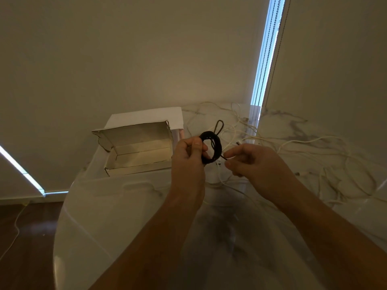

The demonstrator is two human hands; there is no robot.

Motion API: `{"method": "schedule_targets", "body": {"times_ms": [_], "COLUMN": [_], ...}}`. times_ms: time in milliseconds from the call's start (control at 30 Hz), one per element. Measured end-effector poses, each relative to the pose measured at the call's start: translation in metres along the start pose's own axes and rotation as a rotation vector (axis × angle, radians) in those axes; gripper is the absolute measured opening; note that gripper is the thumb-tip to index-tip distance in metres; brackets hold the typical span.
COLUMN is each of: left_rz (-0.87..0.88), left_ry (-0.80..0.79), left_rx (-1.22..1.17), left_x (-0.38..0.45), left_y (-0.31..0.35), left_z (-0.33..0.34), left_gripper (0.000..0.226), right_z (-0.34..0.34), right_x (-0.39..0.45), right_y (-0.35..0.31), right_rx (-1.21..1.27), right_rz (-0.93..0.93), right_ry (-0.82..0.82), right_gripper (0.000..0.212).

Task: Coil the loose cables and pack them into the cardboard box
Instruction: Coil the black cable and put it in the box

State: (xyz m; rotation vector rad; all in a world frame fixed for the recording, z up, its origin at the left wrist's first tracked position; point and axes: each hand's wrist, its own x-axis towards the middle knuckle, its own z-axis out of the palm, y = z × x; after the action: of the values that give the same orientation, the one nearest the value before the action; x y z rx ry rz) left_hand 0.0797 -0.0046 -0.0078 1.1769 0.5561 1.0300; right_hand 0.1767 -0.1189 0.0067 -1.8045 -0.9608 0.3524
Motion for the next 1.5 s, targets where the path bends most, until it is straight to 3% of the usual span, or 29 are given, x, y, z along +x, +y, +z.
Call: {"method": "schedule_targets", "body": {"times_ms": [200,300,633,900,1100,1267,1500], "left_rz": [-0.001,0.019,-0.027,-0.203,-0.266,-0.263,-0.19], "left_ry": [0.066,0.097,0.064,-0.07,-0.076,-0.088,-0.141], "left_rx": [-0.184,-0.252,-0.336,-0.492,-0.411,-0.398,-0.454], "left_x": [0.011,0.018,0.016,0.014,0.014,0.015,0.007], "left_y": [0.012,0.018,0.025,0.032,0.032,0.029,0.026], "left_z": [-0.008,-0.014,-0.015,-0.013,-0.015,-0.013,-0.006], "left_gripper": [0.014,0.013,0.016,0.024,0.023,0.032,0.032], "right_z": [-0.01,-0.015,-0.034,-0.033,-0.033,-0.032,-0.022], "right_x": [-0.002,-0.002,-0.001,0.0,0.001,0.005,0.005], "right_y": [0.002,0.0,-0.002,0.002,0.003,0.007,0.002], "right_rx": [-0.352,-0.449,-0.538,-0.519,-0.45,-0.238,0.388], "right_rz": [0.019,0.075,0.196,0.165,0.113,0.175,0.319], "right_ry": [-0.002,0.018,0.008,-0.011,-0.027,-0.048,-0.087], "right_gripper": [0.004,0.012,0.018,0.008,0.014,0.009,0.006]}}
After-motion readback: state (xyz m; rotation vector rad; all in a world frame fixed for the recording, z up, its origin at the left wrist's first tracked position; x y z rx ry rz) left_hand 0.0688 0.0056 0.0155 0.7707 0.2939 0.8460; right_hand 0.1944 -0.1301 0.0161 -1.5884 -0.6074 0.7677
